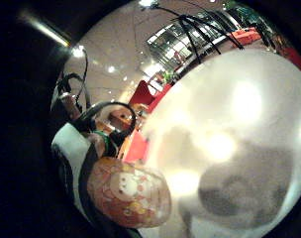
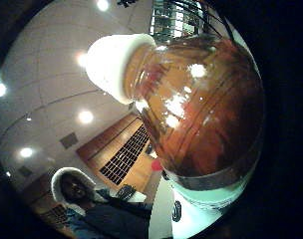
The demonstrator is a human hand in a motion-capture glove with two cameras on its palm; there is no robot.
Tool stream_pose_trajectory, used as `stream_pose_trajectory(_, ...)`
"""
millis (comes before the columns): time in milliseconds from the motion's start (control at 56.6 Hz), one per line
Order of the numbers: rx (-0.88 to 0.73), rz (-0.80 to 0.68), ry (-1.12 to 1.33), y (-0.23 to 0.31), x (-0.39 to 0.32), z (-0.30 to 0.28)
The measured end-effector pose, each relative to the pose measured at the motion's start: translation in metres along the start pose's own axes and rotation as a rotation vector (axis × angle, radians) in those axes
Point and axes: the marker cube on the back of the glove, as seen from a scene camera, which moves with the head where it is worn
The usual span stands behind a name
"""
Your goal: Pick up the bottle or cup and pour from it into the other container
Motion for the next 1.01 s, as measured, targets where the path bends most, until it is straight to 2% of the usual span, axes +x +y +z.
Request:
stream_pose_trajectory(35,0.034,0.048,0.005,-0.005,-0.010,-0.001)
stream_pose_trajectory(124,-0.004,0.042,0.019,-0.009,-0.033,-0.009)
stream_pose_trajectory(212,0.082,0.019,0.054,-0.026,-0.058,-0.004)
stream_pose_trajectory(283,-0.035,0.045,0.115,-0.023,-0.082,-0.001)
stream_pose_trajectory(336,-0.040,0.077,0.174,-0.033,-0.099,0.008)
stream_pose_trajectory(424,-0.074,-0.054,0.253,-0.045,-0.112,0.023)
stream_pose_trajectory(477,-0.064,-0.013,0.298,-0.049,-0.122,0.035)
stream_pose_trajectory(566,-0.141,-0.095,0.368,-0.052,-0.131,0.050)
stream_pose_trajectory(1007,-0.375,-0.063,0.775,-0.065,-0.154,0.114)
